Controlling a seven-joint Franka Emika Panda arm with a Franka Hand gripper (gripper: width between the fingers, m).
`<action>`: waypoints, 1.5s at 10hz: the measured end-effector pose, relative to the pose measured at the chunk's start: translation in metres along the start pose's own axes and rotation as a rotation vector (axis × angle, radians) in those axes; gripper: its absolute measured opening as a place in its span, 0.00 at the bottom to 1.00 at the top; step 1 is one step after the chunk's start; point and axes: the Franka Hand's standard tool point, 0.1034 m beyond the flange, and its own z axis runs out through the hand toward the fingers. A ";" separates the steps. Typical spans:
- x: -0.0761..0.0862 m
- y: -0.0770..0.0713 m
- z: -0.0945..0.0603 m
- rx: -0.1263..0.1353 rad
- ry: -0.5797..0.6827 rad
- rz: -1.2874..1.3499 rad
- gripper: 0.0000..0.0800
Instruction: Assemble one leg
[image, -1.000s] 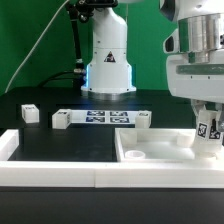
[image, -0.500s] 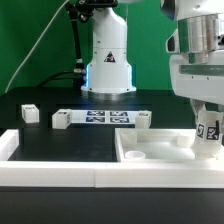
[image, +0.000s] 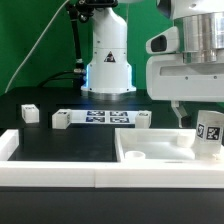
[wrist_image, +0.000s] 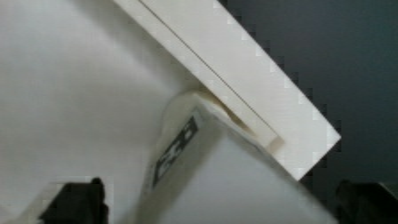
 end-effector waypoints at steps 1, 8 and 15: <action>-0.004 -0.004 0.000 -0.012 0.013 -0.102 0.81; -0.008 0.000 0.003 -0.078 0.023 -0.715 0.81; -0.007 0.001 0.003 -0.077 0.021 -0.701 0.36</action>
Offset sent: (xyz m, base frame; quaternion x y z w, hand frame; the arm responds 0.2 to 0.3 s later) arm -0.0159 -0.0186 -0.0083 -0.0681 0.0352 -0.2895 0.9541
